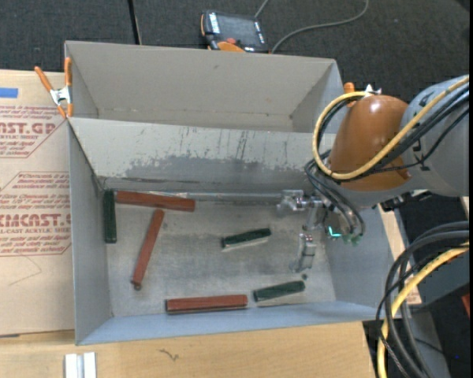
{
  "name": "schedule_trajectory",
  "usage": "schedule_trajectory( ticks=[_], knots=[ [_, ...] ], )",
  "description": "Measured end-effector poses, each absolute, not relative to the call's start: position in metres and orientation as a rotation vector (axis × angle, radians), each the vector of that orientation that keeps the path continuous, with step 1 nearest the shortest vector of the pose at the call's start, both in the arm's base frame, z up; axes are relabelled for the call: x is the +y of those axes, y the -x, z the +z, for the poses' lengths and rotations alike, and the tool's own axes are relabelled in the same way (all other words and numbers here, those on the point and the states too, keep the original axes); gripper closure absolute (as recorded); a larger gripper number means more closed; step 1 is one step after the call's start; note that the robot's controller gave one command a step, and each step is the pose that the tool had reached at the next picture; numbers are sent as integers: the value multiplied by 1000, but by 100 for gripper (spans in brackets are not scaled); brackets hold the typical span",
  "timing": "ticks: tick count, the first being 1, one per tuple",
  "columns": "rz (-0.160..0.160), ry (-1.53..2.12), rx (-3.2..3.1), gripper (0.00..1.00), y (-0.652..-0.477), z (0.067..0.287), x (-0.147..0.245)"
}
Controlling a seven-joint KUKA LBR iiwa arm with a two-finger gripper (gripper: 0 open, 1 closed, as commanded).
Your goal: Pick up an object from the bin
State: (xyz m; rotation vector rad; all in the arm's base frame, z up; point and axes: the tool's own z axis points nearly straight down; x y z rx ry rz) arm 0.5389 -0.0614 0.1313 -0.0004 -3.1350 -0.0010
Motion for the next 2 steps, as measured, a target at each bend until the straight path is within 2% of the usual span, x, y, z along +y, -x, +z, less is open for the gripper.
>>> schedule_trajectory(
  ticks=[1, 2],
  knots=[
    [-4, -453, -3108, 0, -574, 71, -21],
    [-1, -450, -3111, 100, -574, 73, -22]
  ],
)
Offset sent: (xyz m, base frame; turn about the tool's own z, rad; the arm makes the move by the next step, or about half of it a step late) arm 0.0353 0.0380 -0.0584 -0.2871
